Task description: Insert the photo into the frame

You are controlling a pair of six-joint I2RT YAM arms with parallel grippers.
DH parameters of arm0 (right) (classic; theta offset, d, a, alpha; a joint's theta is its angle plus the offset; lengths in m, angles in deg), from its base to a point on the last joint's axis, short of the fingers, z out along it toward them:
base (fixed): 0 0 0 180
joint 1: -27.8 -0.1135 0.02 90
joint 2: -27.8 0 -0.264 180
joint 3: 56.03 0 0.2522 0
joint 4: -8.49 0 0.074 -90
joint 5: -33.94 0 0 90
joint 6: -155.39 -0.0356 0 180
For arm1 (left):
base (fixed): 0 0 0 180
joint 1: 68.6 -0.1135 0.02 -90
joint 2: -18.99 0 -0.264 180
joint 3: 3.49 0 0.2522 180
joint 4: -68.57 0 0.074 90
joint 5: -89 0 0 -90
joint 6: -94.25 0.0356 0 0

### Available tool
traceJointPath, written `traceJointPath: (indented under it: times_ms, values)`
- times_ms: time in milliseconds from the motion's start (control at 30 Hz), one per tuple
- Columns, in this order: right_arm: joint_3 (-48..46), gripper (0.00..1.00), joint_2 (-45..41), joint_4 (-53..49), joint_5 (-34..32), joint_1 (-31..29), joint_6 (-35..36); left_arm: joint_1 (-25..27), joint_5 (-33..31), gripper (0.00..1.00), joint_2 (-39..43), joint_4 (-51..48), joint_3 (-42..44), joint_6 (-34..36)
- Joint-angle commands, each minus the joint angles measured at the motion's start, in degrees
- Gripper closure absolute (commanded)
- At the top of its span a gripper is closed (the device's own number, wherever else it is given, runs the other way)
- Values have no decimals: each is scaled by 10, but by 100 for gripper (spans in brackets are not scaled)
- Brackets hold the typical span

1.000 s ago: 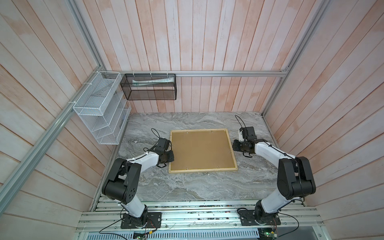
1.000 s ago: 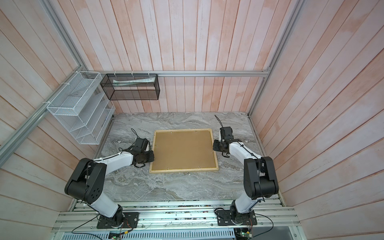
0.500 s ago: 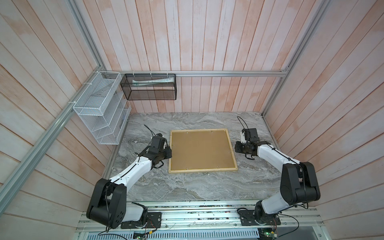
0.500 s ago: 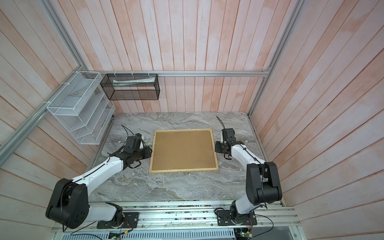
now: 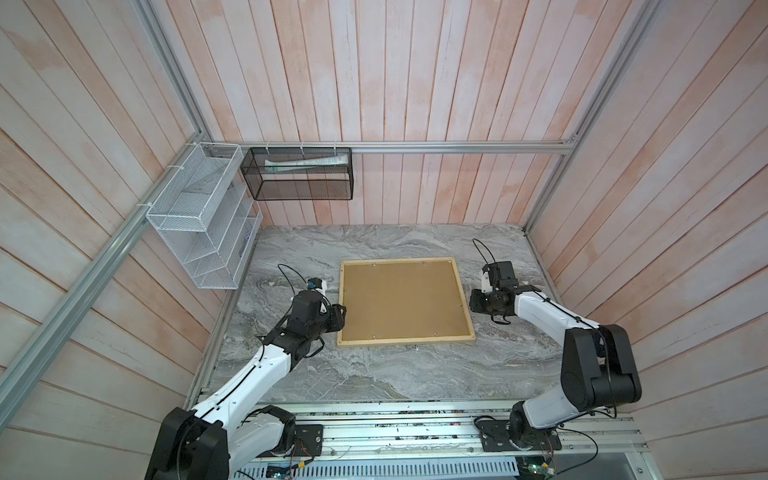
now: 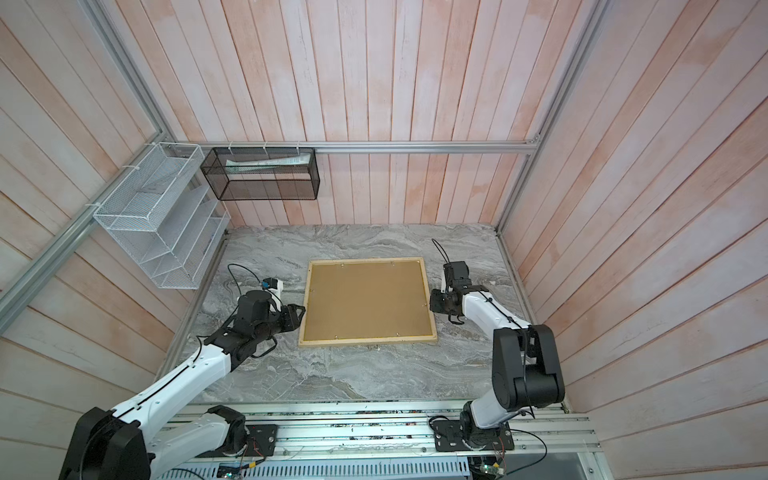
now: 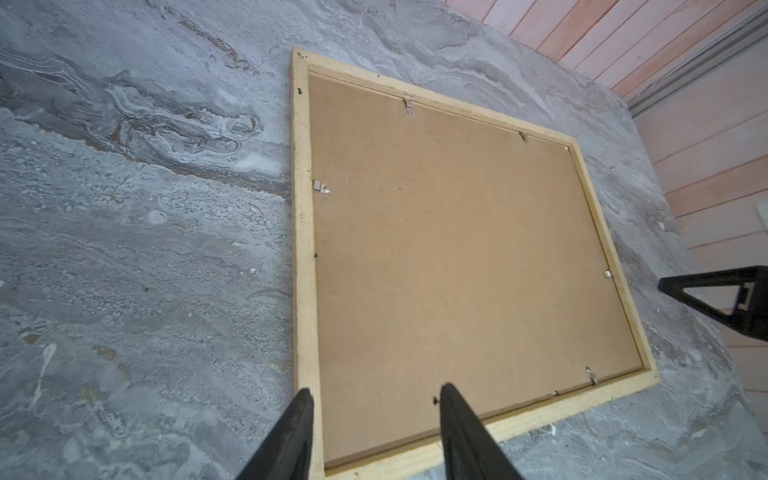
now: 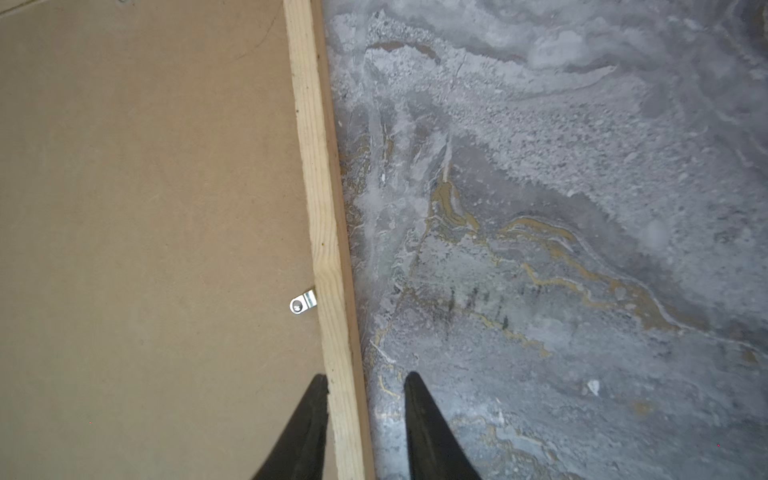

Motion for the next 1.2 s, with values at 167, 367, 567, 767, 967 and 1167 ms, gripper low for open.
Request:
traceJointPath:
  times_ms: [167, 367, 567, 767, 967, 1167]
  values:
    - [-23, 68, 16, -3, 27, -19, -8, 12, 0, 48, 29, 34, 9, -2]
    - [-13, 71, 51, -10, 17, -38, -7, 22, 11, 48, 11, 46, 8, -7]
    - [9, 73, 77, -10, 18, -61, -11, 32, 6, 48, 11, 40, 7, 1]
    - [60, 74, 118, -12, 23, -104, -19, 37, 9, 48, 10, 42, 11, -3]
    - [100, 74, 153, -34, -2, -137, -23, 44, -1, 47, 10, 34, 12, 6]
    - [103, 71, 151, -49, -37, -137, -23, 55, -3, 44, 10, 40, 18, 12]
